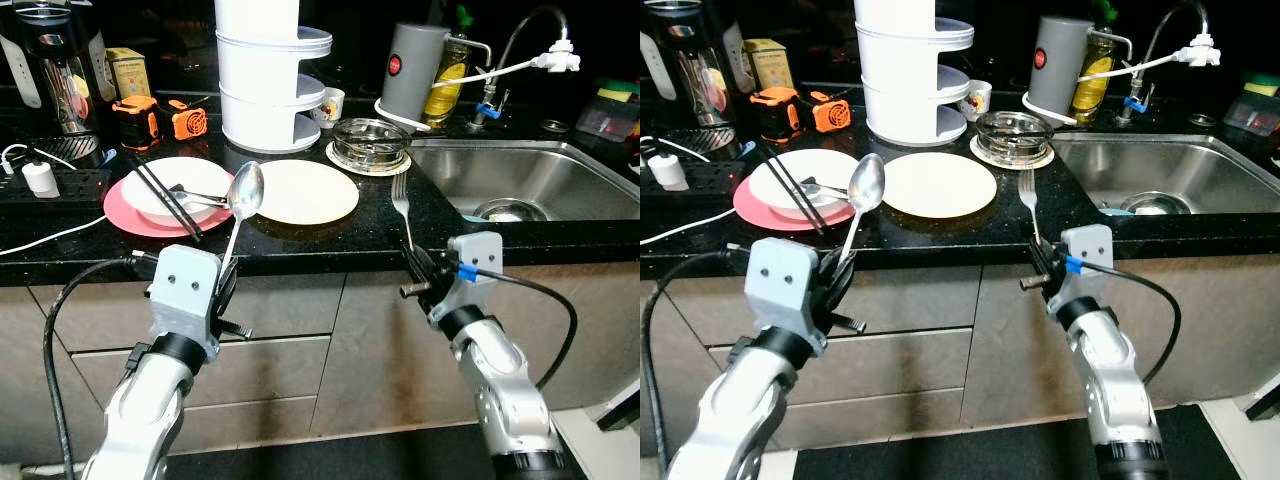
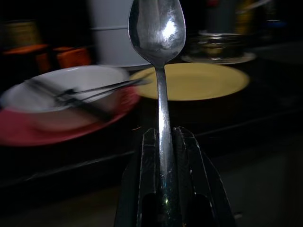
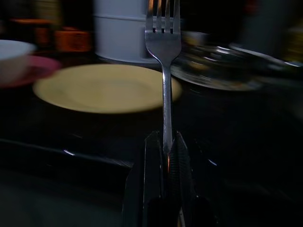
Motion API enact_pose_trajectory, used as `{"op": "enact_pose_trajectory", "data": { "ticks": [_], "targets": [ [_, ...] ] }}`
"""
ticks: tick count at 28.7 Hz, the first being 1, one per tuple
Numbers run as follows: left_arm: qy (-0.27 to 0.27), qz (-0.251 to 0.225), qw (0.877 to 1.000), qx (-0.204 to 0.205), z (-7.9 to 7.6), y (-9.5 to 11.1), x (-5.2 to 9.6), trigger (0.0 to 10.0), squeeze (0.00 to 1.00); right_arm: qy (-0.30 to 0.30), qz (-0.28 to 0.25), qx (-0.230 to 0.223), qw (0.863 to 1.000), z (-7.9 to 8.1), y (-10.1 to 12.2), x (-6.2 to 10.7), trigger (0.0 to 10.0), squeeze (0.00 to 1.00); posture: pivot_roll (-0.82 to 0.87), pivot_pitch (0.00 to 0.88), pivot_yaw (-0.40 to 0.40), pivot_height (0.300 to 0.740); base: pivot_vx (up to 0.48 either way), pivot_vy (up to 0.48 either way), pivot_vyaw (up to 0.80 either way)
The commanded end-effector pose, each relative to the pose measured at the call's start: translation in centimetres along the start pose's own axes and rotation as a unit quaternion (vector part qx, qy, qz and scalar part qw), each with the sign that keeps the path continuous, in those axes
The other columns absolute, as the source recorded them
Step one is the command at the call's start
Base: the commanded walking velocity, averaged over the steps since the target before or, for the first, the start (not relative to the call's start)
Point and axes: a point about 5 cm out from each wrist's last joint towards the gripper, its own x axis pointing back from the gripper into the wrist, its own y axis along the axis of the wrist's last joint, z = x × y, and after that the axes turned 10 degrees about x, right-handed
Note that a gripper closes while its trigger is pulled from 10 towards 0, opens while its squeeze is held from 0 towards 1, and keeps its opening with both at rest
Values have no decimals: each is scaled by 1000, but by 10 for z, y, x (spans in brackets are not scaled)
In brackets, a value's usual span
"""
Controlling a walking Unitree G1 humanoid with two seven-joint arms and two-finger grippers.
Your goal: Kitchen organization
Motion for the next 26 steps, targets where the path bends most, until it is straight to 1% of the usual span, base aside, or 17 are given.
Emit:
{"op": "enact_pose_trajectory", "data": {
  "ticks": [1,4,7,26],
  "targets": [
    [-3,-2,1000,3,-1,0,1,10000,0,3,-9,0,1000,-2,3,-2,10000,0,103,0,-93,740,0,-390,800],
    [0,-5,1000,6,1,2,0,10000,0,-10,-13,-1,1000,-5,6,-4,10000,0,104,0,-94,740,0,-387,796],
    [1,-7,1000,7,2,3,-1,10000,0,-27,-23,-20,999,-7,9,-8,10000,0,106,0,-94,740,0,-389,0],
    [-13,-11,1000,17,-3,4,-8,10000,0,-30,-24,-16,999,-9,13,-15,10000,0,100,0,-92,740,0,-412,0]
  ]
}}
